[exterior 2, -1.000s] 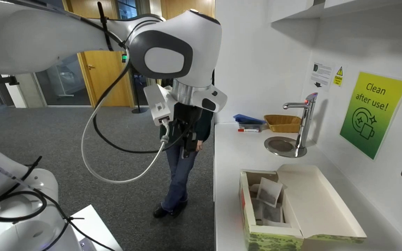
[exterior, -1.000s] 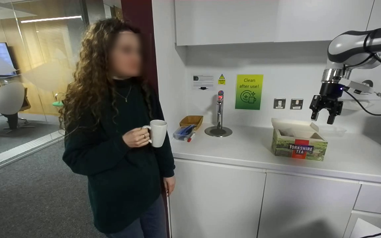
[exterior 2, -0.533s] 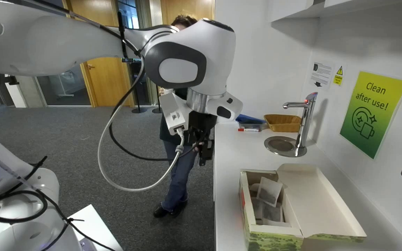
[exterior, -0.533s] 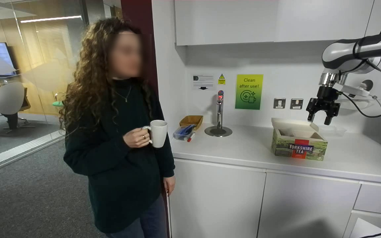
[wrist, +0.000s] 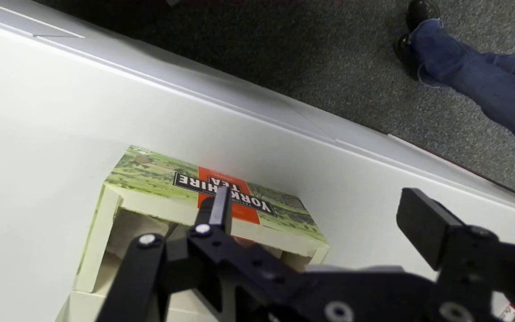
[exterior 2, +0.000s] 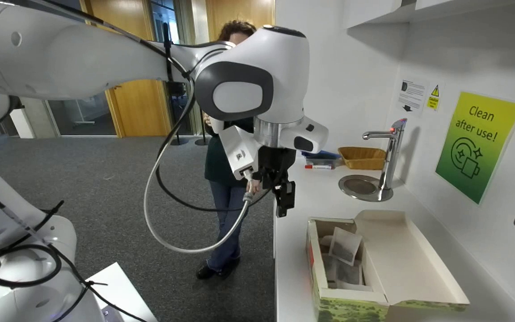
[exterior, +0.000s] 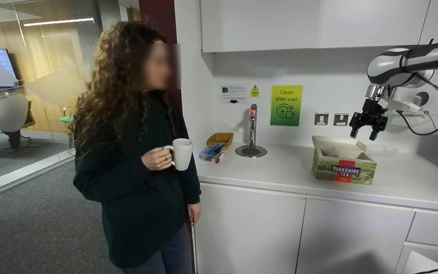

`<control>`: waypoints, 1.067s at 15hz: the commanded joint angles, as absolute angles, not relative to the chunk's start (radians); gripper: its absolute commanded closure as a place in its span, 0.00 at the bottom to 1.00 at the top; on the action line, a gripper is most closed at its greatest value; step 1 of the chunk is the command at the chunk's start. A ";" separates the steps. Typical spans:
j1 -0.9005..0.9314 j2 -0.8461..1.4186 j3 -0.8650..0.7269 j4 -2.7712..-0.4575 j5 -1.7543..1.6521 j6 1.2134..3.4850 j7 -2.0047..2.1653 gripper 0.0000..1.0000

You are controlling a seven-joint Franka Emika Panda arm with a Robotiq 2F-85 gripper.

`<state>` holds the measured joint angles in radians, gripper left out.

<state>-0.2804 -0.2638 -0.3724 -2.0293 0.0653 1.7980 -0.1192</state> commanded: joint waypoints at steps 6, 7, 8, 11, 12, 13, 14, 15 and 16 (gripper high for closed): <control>-0.305 -0.121 -0.392 -1.909 0.079 1.784 -0.150 0.00; -0.307 -0.108 -0.394 -1.896 0.078 1.781 -0.152 0.00; -0.309 -0.092 -0.396 -1.885 0.076 1.781 -0.154 0.00; -0.317 -0.042 -0.397 -1.840 0.060 1.753 -0.140 0.00; -0.314 -0.085 -0.386 -1.901 0.068 1.791 -0.126 0.00; -0.317 -0.070 -0.386 -1.891 0.068 1.790 -0.126 0.00; -0.320 -0.059 -0.386 -1.882 0.068 1.789 -0.126 0.00; -0.320 -0.052 -0.385 -1.878 0.067 1.789 -0.126 0.00; -0.320 -0.050 -0.385 -1.877 0.067 1.789 -0.126 0.00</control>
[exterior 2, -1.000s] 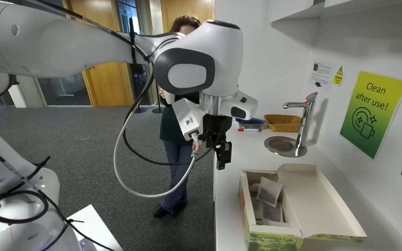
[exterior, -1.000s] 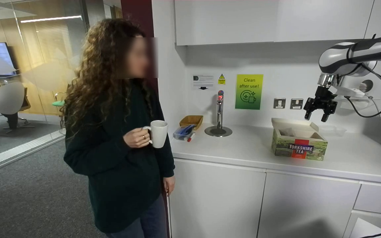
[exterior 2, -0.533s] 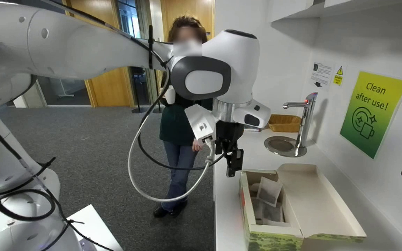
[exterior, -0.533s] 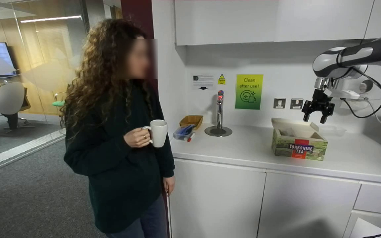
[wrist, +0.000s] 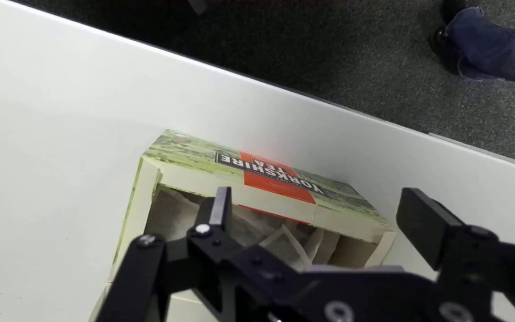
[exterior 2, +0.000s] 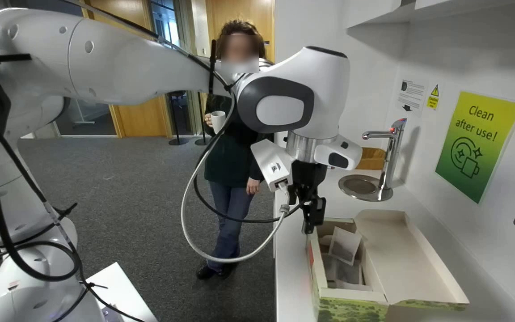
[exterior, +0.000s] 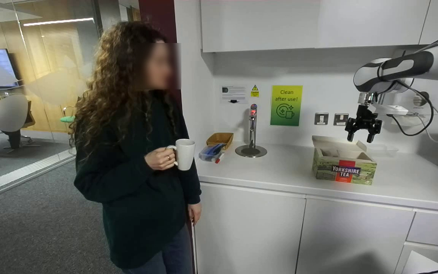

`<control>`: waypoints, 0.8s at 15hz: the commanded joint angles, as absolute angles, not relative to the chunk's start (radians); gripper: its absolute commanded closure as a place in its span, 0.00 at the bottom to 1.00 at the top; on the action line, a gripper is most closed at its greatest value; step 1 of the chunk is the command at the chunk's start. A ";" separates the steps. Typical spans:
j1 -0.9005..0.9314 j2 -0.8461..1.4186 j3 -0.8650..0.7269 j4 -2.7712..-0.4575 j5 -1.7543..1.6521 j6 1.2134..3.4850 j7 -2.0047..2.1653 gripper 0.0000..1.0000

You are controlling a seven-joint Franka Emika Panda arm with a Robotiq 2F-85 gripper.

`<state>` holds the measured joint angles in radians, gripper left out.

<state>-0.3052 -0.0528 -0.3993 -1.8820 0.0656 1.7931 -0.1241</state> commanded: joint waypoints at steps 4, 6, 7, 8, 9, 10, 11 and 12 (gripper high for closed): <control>-0.321 -0.049 -0.385 -1.874 0.067 1.789 -0.126 0.00; -0.315 -0.072 -0.376 -1.911 0.052 1.821 -0.124 0.00; -0.315 -0.068 -0.374 -1.913 0.051 1.841 -0.113 0.00; -0.316 -0.058 -0.372 -1.907 0.054 1.849 -0.106 0.00; -0.318 -0.042 -0.373 -1.890 0.061 1.858 -0.097 0.00; -0.320 -0.033 -0.373 -1.881 0.063 1.867 -0.091 0.00; -0.322 -0.020 -0.375 -1.869 0.067 1.874 -0.087 0.00; -0.325 -0.006 -0.377 -1.857 0.071 1.887 -0.084 0.00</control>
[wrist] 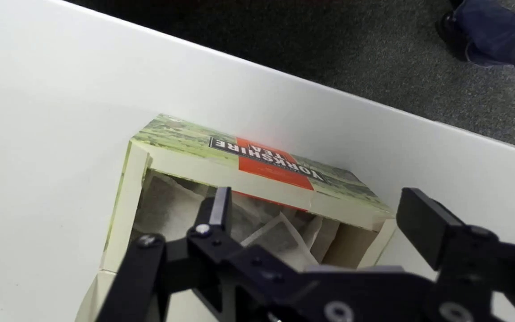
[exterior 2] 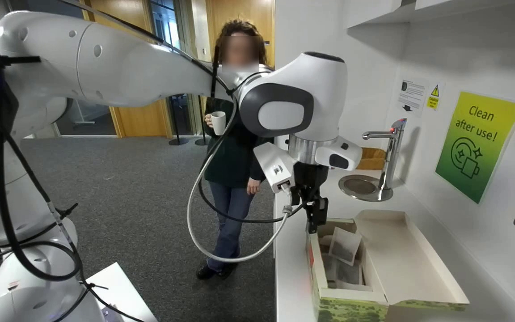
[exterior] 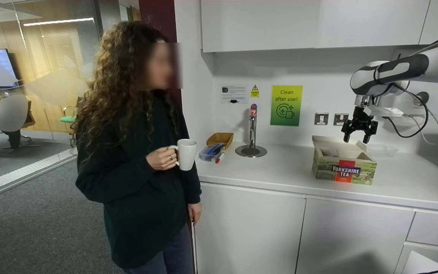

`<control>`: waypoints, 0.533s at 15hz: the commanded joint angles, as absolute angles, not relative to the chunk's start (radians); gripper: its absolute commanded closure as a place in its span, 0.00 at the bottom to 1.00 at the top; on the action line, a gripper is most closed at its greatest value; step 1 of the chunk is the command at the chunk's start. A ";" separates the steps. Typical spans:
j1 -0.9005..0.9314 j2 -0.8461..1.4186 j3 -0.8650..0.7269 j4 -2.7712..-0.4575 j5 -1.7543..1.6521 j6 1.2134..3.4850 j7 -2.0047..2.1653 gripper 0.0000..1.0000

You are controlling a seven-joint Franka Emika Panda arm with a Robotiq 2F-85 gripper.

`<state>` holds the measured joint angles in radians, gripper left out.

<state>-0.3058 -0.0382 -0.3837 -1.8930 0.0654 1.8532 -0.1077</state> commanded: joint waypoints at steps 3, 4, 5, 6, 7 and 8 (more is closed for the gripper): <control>-0.337 0.036 -0.382 -1.829 0.085 1.903 -0.060 0.00; -0.341 0.050 -0.384 -1.822 0.086 1.906 -0.053 0.00; -0.345 0.062 -0.385 -1.813 0.085 1.905 -0.046 0.00; -0.349 0.072 -0.384 -1.807 0.084 1.909 -0.045 0.00; -0.353 0.082 -0.384 -1.799 0.084 1.910 -0.045 0.00; -0.357 0.096 -0.383 -1.787 0.085 1.903 -0.052 0.00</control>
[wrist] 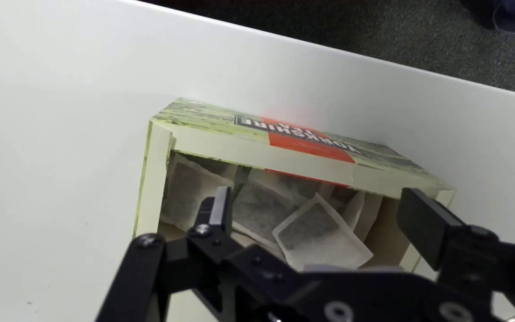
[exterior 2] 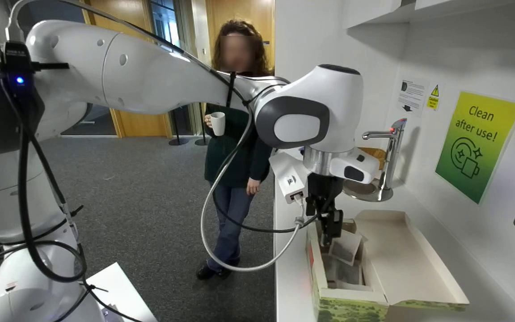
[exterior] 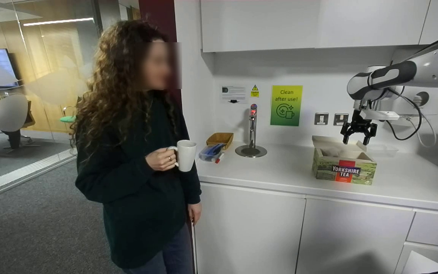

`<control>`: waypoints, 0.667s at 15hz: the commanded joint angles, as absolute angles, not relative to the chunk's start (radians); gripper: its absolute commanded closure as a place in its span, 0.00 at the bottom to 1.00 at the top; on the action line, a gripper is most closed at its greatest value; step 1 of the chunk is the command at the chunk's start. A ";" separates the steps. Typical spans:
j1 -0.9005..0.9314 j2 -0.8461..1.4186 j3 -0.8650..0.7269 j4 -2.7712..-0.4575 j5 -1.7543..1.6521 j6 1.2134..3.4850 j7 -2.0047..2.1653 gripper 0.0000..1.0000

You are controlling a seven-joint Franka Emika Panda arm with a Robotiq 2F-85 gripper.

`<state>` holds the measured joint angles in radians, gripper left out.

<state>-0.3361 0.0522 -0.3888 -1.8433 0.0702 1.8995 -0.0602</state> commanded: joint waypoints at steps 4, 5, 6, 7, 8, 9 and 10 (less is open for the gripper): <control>-0.356 0.124 -0.375 -1.755 0.030 1.928 -0.070 0.00; -0.357 0.134 -0.373 -1.739 0.026 1.910 -0.081 0.00; -0.357 0.140 -0.371 -1.729 0.022 1.907 -0.086 0.00; -0.358 0.147 -0.369 -1.716 0.020 1.905 -0.086 0.00; -0.358 0.155 -0.367 -1.706 0.018 1.903 -0.087 0.00; -0.359 0.163 -0.365 -1.697 0.019 1.900 -0.091 0.00; -0.360 0.174 -0.364 -1.686 0.017 1.896 -0.093 0.00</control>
